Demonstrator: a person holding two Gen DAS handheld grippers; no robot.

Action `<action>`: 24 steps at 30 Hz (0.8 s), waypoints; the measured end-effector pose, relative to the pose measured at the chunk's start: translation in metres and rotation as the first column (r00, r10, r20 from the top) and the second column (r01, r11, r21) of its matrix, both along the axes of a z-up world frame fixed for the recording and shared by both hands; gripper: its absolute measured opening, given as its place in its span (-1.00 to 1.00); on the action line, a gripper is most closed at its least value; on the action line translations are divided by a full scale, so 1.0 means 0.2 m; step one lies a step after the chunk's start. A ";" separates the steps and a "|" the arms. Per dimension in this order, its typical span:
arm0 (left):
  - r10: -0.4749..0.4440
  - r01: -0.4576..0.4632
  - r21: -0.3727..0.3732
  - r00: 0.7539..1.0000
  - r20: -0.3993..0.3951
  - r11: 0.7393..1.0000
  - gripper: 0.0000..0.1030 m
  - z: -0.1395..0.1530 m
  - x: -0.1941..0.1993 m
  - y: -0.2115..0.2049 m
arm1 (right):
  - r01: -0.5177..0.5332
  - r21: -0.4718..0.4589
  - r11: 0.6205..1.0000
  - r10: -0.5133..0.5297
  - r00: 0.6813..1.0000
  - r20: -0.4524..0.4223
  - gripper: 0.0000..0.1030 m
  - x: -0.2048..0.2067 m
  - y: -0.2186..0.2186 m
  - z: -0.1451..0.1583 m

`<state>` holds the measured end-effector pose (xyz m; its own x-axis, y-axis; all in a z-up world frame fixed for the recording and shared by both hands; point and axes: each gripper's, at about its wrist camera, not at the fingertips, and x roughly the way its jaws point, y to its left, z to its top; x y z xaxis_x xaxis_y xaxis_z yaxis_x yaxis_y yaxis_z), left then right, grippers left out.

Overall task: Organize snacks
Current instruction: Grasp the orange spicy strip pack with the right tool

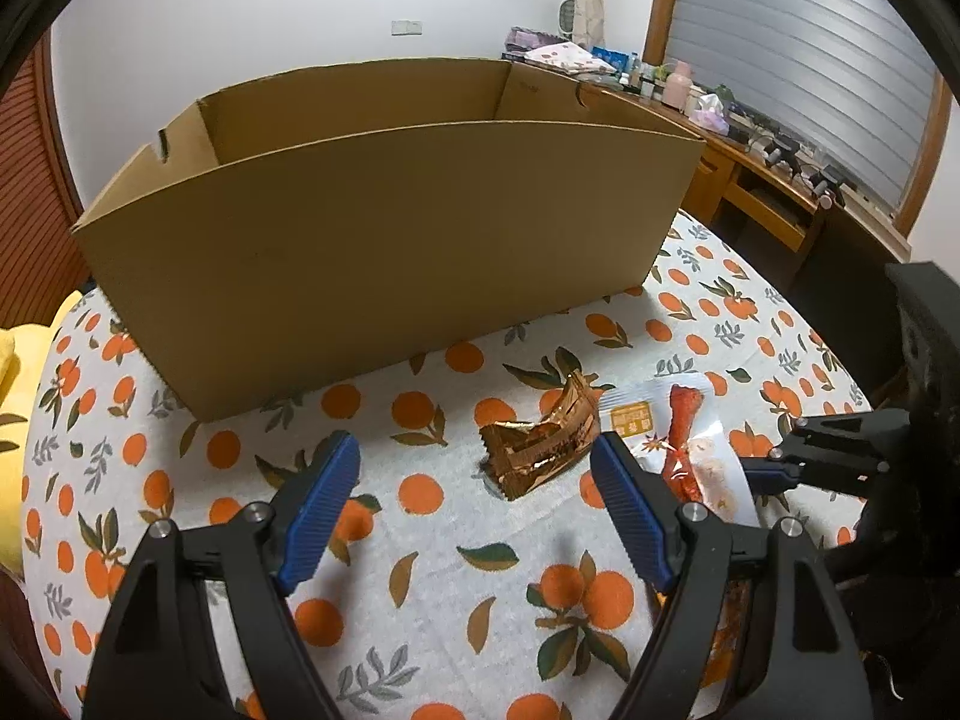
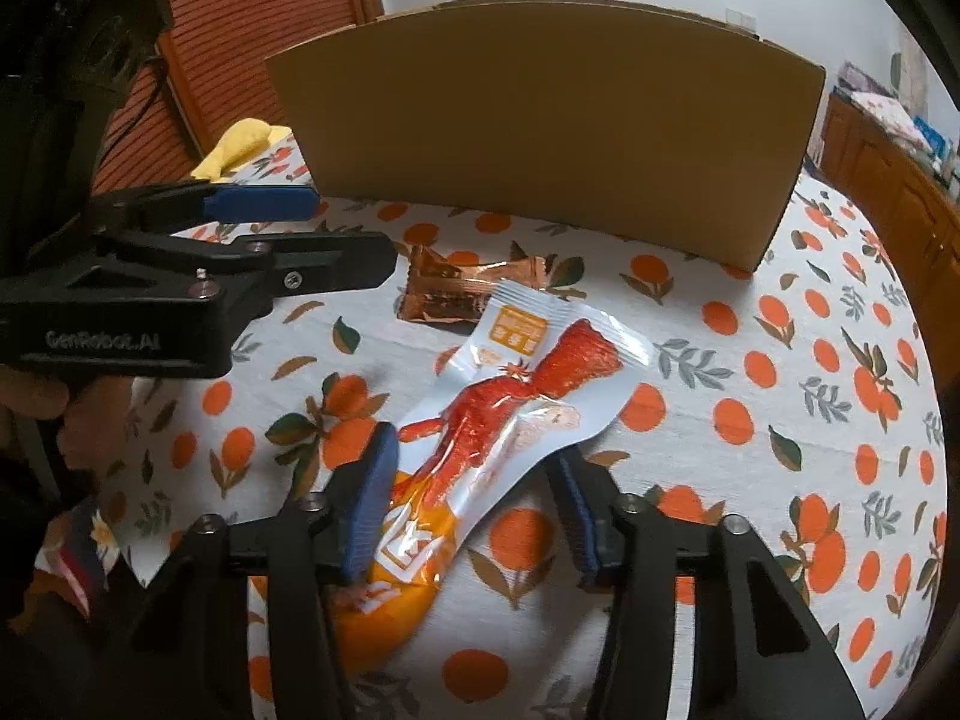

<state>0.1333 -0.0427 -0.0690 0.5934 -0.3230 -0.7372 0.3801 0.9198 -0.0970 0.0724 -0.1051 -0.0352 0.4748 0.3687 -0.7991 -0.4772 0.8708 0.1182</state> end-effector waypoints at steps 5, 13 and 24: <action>-0.047 0.047 0.021 0.999 -0.011 0.999 0.54 -0.01 0.04 -0.07 | 0.029 -0.007 1.000 -0.029 1.000 0.008 -0.57 0.00 -0.13 0.02; -0.122 0.126 0.079 0.991 -0.047 0.989 0.48 -0.06 0.11 -0.18 | 0.085 0.005 0.996 -0.085 0.996 0.007 -0.59 0.06 -0.29 0.02; -0.193 0.205 0.112 0.975 -0.106 0.972 0.29 -0.12 0.11 -0.22 | 0.083 0.057 0.995 -0.084 0.996 0.004 -0.58 0.09 -0.30 0.01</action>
<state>0.1562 -0.0867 -0.0938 0.4527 -0.3327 -0.8272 0.5514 0.8335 -0.0335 0.0904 -0.1645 -0.0338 0.5109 0.3724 -0.7748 -0.4040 0.8996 0.1660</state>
